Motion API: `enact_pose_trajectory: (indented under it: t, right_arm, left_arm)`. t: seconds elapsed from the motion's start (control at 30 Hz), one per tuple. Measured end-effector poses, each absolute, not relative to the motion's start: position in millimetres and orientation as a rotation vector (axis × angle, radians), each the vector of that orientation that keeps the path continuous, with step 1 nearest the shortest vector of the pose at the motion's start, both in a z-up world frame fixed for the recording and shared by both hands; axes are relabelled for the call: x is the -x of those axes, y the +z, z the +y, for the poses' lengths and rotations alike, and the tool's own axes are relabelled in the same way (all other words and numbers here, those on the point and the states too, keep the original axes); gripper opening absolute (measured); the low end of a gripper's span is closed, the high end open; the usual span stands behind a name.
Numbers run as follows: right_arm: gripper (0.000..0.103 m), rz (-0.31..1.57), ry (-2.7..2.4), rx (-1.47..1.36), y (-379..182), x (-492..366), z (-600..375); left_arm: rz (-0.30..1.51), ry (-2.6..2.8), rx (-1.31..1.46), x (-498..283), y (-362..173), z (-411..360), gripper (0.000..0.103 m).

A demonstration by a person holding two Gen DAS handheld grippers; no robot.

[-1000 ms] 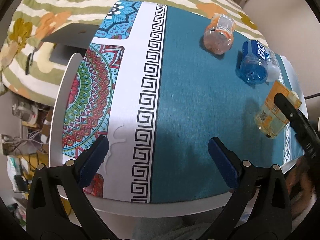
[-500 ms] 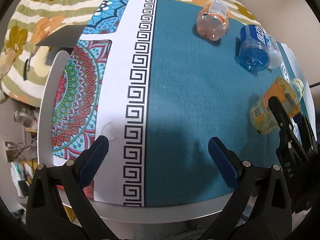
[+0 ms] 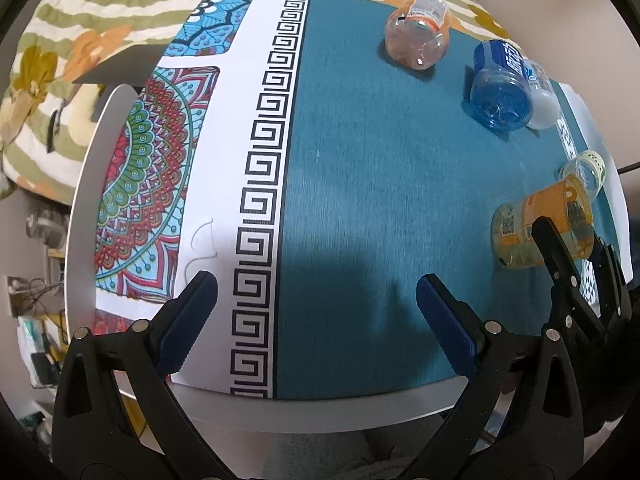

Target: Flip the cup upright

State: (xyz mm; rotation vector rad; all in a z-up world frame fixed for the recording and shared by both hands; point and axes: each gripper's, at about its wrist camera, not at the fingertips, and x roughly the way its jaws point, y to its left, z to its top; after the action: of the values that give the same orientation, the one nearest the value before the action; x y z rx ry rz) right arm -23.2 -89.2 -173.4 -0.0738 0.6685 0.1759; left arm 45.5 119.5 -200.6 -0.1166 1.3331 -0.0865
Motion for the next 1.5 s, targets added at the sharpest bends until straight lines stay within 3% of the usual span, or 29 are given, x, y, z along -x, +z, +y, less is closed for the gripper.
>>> enact_pose_trajectory:
  t: [0.1,0.17,0.27,0.5,1.03,1.5]
  right_arm:
    - [0.067,0.696,0.170,0.048,-176,20,-91]
    - [0.088,0.691,0.173,0.022,-175,22,-95]
    - [0.102,0.700,0.179,0.007,-172,21,-98]
    - [0.102,0.728,0.185,-0.004,-140,25,-110]
    - [0.102,0.847,0.027,0.011,-4,50,-166]
    - [0.102,0.823,-0.033,-0.010,8,69,-182]
  left_arm:
    - [1.324,-0.083,0.112,-42,-198,119,0.103]
    - [1.315,-0.080,0.109,-40,-195,118,0.103]
    - [1.302,-0.073,0.108,-38,-189,118,0.103]
    - [1.225,-0.067,0.112,-29,-148,110,0.103]
    - [0.902,-0.042,0.050,16,-14,66,0.103]
    - [0.781,-0.040,-0.006,47,13,42,0.103]
